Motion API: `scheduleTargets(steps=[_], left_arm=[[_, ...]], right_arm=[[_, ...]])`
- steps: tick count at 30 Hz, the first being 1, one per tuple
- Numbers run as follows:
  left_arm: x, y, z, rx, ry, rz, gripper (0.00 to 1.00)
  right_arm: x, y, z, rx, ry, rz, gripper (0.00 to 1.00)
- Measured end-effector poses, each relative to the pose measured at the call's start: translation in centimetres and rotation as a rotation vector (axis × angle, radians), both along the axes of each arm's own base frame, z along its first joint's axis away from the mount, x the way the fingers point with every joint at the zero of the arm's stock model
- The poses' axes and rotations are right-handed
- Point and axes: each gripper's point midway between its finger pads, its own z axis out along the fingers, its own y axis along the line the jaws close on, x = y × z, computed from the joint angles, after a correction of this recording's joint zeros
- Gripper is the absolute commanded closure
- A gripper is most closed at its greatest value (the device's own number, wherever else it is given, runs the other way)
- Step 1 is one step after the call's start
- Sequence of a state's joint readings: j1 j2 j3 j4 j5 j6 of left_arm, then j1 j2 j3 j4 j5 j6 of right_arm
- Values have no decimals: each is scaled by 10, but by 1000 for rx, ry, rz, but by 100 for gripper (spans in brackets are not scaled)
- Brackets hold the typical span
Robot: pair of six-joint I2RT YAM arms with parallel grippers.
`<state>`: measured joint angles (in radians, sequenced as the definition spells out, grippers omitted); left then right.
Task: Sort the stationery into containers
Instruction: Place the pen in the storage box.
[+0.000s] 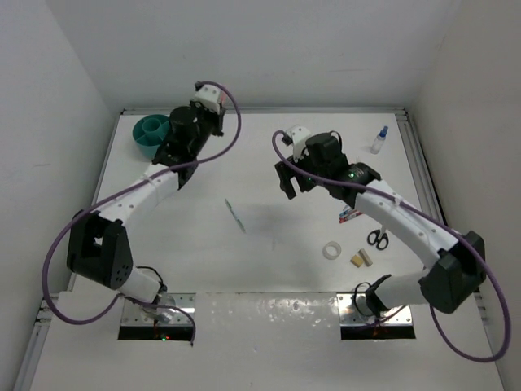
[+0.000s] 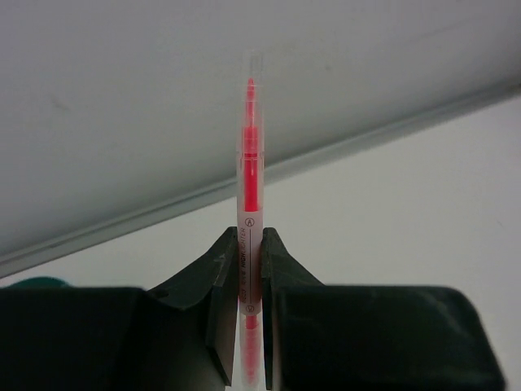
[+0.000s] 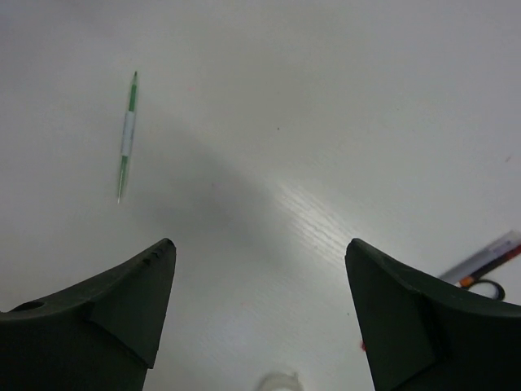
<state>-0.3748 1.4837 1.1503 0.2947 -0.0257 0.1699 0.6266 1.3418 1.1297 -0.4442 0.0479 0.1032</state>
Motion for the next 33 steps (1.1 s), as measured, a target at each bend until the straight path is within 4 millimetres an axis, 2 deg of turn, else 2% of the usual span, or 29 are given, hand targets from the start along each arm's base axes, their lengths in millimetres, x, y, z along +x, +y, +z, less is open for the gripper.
scheduleTargets(steps=[5, 8, 9, 10, 13, 16, 19, 22, 29, 33], left_arm=[[45, 76, 15, -39, -51, 165, 100], [68, 121, 15, -43, -79, 234, 100], [72, 128, 15, -45, -84, 242, 100], [85, 151, 13, -52, -96, 271, 100], [111, 187, 8, -72, -122, 284, 100], [131, 211, -5, -83, -132, 254, 100], [142, 226, -24, -92, -124, 202, 100], [146, 231, -47, -100, -99, 149, 100], [157, 213, -88, -116, -61, -12, 100], [157, 205, -102, -120, -60, -67, 100]], right_arm=[[42, 5, -15, 92, 43, 8, 20], [62, 6, -27, 140, 57, 10, 21], [68, 7, -31, 148, 63, 11, 21], [75, 8, -34, 158, 68, 10, 21], [96, 17, -39, 185, 80, 15, 22], [114, 27, -39, 208, 85, 22, 22], [127, 35, -35, 228, 84, 25, 23], [141, 43, -31, 246, 81, 24, 23], [155, 50, -34, 263, 109, -7, 24], [158, 48, -36, 249, 125, -35, 24]])
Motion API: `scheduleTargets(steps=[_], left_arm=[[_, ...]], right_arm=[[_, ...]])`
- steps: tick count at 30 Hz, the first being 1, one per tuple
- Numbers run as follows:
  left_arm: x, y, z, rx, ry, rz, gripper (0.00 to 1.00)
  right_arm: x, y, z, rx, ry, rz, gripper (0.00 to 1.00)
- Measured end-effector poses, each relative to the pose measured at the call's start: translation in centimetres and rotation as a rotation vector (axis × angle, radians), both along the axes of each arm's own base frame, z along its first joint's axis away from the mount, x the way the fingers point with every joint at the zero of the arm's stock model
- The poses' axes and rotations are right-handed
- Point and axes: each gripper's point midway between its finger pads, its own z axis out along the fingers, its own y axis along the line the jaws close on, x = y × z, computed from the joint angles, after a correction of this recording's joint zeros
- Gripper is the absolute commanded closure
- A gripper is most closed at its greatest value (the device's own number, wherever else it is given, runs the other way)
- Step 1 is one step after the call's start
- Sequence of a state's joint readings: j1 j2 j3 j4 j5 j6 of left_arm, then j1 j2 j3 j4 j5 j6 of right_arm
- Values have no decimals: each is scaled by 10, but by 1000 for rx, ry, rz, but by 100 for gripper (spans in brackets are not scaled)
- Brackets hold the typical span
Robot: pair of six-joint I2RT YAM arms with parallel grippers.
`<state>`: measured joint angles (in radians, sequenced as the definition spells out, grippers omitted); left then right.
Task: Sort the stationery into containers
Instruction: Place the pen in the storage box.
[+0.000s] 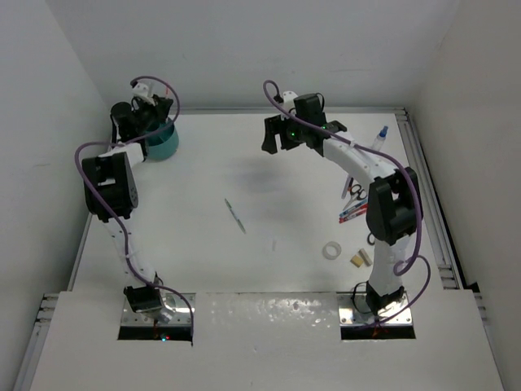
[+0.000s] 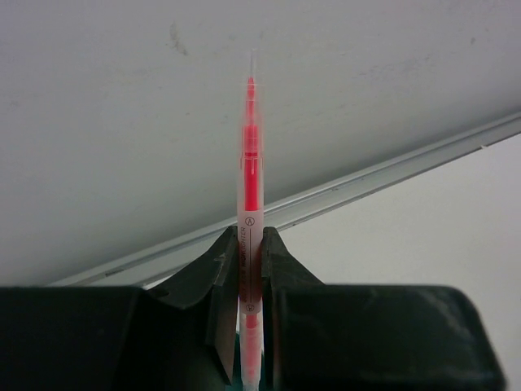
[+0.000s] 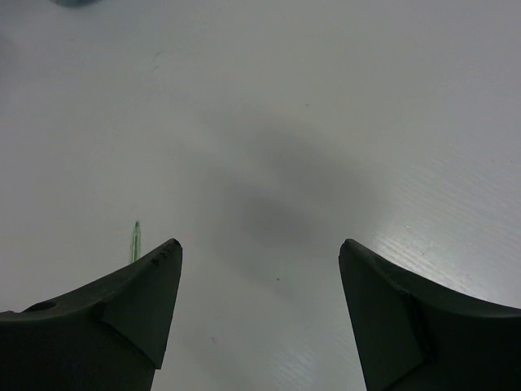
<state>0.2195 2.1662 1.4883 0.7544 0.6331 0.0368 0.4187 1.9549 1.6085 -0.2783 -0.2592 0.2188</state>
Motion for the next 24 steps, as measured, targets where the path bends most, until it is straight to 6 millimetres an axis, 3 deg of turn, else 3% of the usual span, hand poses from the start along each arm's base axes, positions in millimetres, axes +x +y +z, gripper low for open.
scheduleTargets(steps=[7, 13, 17, 24], left_arm=[[4, -1, -11, 9, -38, -16, 100], [5, -1, -41, 7, 4, -18, 100], [3, -1, -50, 19, 16, -14, 100], [4, 1, -51, 44, 6, -10, 77]], right_arm=[[2, -7, 7, -33, 12, -31, 23], [0, -15, 3, -63, 28, -53, 23], [-2, -18, 0, -79, 41, -59, 23], [-4, -23, -4, -105, 53, -73, 23]])
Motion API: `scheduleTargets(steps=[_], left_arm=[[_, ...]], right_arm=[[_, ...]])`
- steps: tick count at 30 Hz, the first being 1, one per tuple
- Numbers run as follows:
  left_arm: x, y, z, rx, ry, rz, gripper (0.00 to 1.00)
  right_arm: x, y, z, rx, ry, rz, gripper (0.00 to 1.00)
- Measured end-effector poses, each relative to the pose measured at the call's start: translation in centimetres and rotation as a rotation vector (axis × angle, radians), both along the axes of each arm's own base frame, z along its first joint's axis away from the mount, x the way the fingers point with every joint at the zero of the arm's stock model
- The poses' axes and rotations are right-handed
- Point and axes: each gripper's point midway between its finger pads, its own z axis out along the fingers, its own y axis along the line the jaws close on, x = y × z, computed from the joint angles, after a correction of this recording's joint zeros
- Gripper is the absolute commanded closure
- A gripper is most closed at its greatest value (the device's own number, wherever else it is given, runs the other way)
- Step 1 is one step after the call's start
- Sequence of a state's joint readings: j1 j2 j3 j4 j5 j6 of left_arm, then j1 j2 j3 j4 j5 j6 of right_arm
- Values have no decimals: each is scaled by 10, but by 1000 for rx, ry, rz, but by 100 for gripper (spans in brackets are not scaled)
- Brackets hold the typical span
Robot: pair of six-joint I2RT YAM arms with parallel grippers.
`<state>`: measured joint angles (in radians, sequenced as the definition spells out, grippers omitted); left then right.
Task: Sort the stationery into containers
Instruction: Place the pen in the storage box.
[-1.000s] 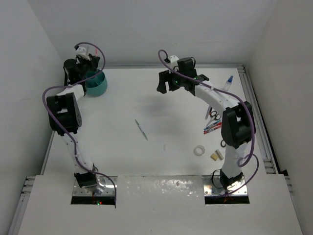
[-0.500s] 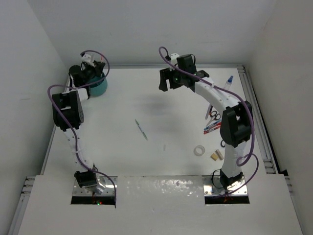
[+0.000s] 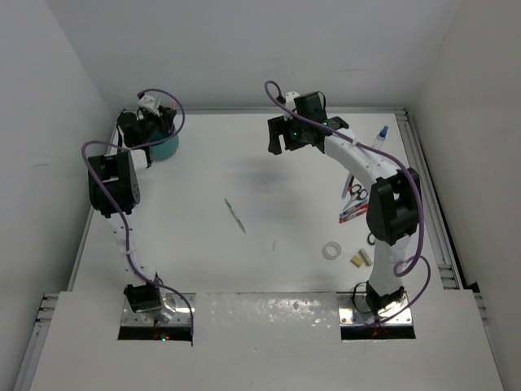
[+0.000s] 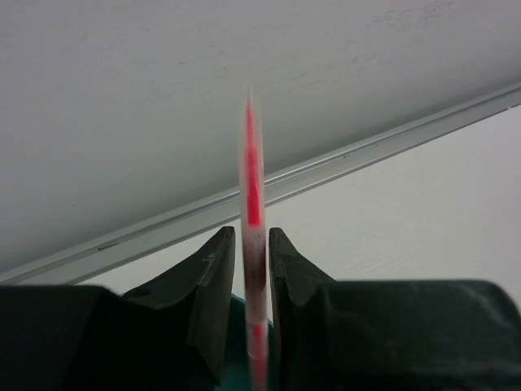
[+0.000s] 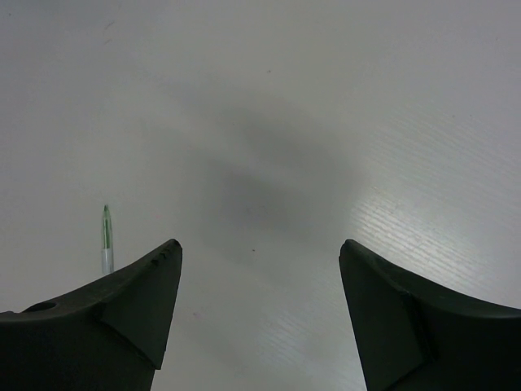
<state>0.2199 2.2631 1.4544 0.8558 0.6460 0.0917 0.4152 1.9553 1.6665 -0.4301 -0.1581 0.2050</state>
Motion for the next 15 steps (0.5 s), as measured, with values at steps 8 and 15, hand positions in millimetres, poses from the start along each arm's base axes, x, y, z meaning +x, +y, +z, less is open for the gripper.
scheduleTargets(steps=[8, 15], left_arm=[[-1, 6, -6, 7, 13, 18, 72], [-1, 10, -6, 6, 15, 28, 47]], right_arm=[[-4, -3, 3, -15, 0, 5, 23], [-6, -2, 15, -23, -29, 12, 23]])
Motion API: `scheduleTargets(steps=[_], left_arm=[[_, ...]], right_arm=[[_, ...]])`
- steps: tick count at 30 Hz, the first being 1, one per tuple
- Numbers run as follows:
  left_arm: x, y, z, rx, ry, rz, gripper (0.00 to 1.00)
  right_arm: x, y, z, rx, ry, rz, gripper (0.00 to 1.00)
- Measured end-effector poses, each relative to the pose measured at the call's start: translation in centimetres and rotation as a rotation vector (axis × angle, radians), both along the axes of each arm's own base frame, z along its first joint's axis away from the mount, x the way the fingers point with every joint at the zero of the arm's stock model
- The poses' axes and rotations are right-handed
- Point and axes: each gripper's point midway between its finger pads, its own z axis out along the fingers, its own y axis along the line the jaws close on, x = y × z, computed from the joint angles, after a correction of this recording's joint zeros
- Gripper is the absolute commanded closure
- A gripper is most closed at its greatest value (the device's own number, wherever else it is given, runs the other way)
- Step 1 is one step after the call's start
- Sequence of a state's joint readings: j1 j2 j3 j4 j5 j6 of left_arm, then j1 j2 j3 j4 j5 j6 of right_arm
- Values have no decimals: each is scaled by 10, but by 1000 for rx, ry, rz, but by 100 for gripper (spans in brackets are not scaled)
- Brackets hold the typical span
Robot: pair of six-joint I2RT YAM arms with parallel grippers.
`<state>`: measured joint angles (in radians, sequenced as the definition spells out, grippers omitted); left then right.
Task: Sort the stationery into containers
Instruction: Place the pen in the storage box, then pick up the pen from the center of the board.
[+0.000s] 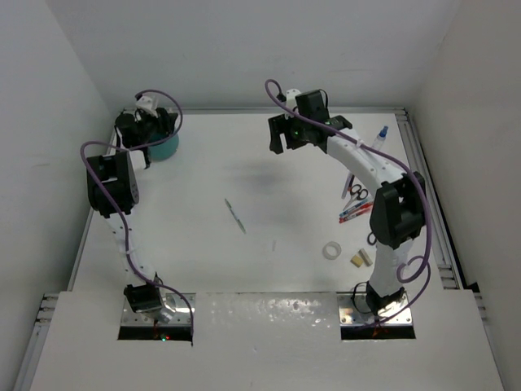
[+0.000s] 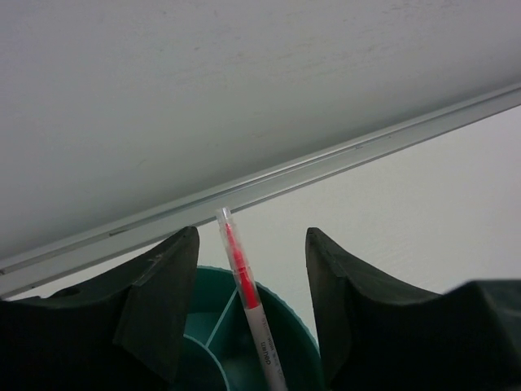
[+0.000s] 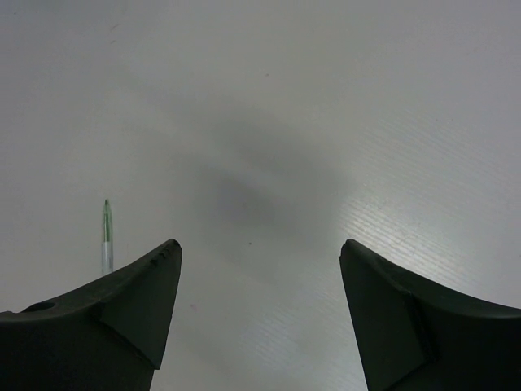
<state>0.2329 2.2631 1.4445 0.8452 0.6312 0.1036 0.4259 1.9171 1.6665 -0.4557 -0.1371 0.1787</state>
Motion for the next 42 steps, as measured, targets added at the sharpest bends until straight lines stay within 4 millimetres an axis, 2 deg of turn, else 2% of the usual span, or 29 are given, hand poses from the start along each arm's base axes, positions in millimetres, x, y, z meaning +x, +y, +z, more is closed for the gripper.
scheduleTargets(steps=[3, 6, 11, 14, 16, 18, 21, 24, 25, 27, 30, 32, 34, 38, 42], left_arm=[[0, 1, 2, -7, 1, -1, 41], [1, 0, 10, -21, -1, -8, 40], [-1, -8, 50, 13, -28, -28, 45], [-12, -17, 76, 104, -17, -57, 45], [-25, -34, 91, 187, -6, -104, 45], [-45, -58, 98, 286, 15, -180, 45], [-94, -107, 90, 431, 52, -327, 45], [-155, -154, 59, 558, 93, -496, 46], [-190, -177, 38, 605, 126, -600, 46], [-224, -191, 14, 677, 130, -688, 46], [-279, -198, -18, 717, 203, -795, 45], [-293, -202, -23, 712, 233, -815, 45], [-298, -209, -18, 676, 244, -790, 45], [-315, -216, -4, 546, 256, -639, 47], [-345, -231, 0, 501, 209, -632, 49]], right_arm=[[-4, 2, 7, -1, -14, 6, 22], [-12, 2, 15, 3, -25, 13, 21], [-29, -7, 20, -32, -39, -13, 21], [-52, -18, 10, -76, -13, -38, 22], [-70, -24, -2, -100, 15, -46, 25], [-93, -29, -17, -118, 50, -52, 30], [-132, -41, -39, -121, 111, -67, 36], [-165, -50, -57, -103, 162, -92, 39], [-176, -54, -65, -96, 186, -107, 39], [-187, -55, -73, -86, 204, -129, 39], [-211, -55, -84, -80, 228, -137, 40], [-223, -57, -87, -71, 235, -149, 40], [-231, -60, -88, -54, 234, -177, 41], [-237, -69, -87, -29, 217, -252, 41], [-245, -66, -93, -22, 225, -275, 41]])
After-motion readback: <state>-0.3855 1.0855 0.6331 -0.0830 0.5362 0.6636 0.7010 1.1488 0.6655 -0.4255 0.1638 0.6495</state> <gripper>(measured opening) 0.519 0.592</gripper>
